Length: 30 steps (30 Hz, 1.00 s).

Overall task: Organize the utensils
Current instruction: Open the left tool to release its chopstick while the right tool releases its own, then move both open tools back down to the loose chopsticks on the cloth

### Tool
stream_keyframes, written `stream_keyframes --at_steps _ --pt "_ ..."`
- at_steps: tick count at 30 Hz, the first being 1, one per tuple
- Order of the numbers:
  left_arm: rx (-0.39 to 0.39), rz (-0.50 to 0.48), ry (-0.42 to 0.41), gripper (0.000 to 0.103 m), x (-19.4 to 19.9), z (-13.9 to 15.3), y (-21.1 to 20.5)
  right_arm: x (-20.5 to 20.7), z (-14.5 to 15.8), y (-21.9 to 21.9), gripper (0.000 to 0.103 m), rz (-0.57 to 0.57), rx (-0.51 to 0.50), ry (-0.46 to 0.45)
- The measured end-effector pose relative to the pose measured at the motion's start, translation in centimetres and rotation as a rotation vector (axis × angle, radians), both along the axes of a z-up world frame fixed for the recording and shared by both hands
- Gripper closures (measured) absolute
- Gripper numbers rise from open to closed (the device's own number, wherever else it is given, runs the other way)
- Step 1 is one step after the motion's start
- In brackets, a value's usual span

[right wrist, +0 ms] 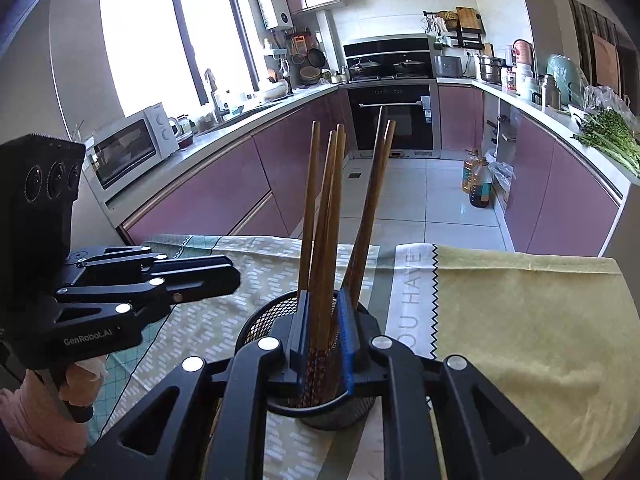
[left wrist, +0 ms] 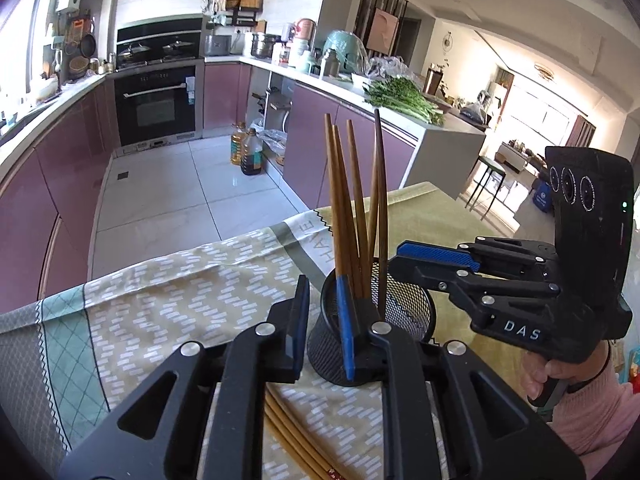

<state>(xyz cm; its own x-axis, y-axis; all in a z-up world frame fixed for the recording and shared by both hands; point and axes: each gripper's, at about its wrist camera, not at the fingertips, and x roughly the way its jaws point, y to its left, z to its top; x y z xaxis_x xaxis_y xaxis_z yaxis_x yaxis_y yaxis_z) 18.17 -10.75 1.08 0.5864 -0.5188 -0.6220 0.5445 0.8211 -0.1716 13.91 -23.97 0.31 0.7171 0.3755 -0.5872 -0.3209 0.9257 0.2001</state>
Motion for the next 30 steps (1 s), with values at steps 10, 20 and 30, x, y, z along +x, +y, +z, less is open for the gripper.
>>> stream_keyframes --at_steps 10,20,30 --pt "0.020 0.064 -0.100 0.061 -6.0 -0.9 4.0 -5.4 0.4 2.1 0.066 0.179 0.042 -0.044" --pt "0.089 0.121 0.080 0.057 -8.4 -7.9 6.6 -5.5 -6.5 6.4 0.063 0.238 0.006 0.149" --pt "0.091 0.151 0.158 0.057 -8.8 -10.4 7.3 -5.7 -8.8 8.5 0.063 0.213 -0.060 0.197"
